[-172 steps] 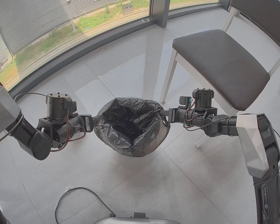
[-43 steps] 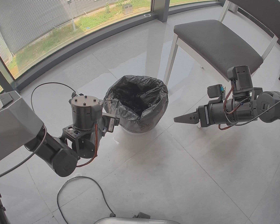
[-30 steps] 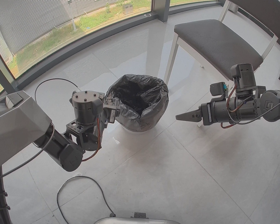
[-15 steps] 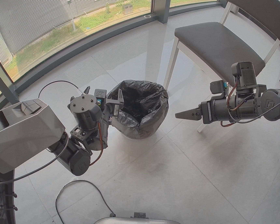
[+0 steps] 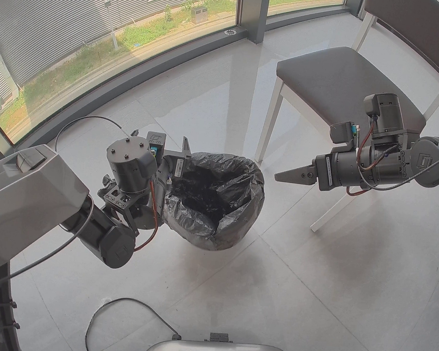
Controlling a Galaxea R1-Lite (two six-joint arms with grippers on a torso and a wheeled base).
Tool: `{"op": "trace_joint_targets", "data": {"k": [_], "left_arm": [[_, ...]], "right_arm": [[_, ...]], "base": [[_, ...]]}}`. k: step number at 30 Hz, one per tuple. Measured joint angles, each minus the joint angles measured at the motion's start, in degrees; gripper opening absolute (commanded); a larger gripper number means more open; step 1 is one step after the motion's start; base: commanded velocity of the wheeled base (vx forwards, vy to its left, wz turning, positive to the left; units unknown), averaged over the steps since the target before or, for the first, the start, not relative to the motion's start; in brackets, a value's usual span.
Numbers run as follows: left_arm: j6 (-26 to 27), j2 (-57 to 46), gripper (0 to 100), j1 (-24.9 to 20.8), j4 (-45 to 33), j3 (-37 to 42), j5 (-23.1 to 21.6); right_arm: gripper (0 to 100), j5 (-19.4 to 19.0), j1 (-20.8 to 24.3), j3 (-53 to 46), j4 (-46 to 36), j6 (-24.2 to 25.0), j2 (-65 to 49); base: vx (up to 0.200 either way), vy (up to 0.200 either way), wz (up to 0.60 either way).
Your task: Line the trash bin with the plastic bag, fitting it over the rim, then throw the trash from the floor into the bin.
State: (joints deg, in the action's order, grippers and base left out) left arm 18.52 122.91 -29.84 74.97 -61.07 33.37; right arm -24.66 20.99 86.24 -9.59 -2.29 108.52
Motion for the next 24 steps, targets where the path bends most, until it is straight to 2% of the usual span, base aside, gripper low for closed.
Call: {"op": "trace_joint_targets", "data": {"k": [3,9,18,24], "left_arm": [[-0.2,-2.1,100,0.0,-5.0,0.7,0.0],[-1.6,-8.3,100,0.4,-21.4,2.5,0.0],[-1.9,-14.1,100,7.8,-33.5,3.3,1.2],[-2.0,-15.0,100,13.1,-43.5,-1.4,1.4]], "right_arm": [[100,0.0,0.1,0.0,-0.1,0.0,-0.2],[100,0.0,0.1,0.1,-0.4,0.0,-0.7],[100,-0.1,0.6,1.7,-2.1,-0.1,-1.0],[100,-0.1,0.9,3.9,-2.9,-0.5,-0.7]], "base": [[0.0,0.0,0.0],[0.0,0.0,0.0],[0.0,0.0,0.0],[0.0,0.0,0.0]]}}
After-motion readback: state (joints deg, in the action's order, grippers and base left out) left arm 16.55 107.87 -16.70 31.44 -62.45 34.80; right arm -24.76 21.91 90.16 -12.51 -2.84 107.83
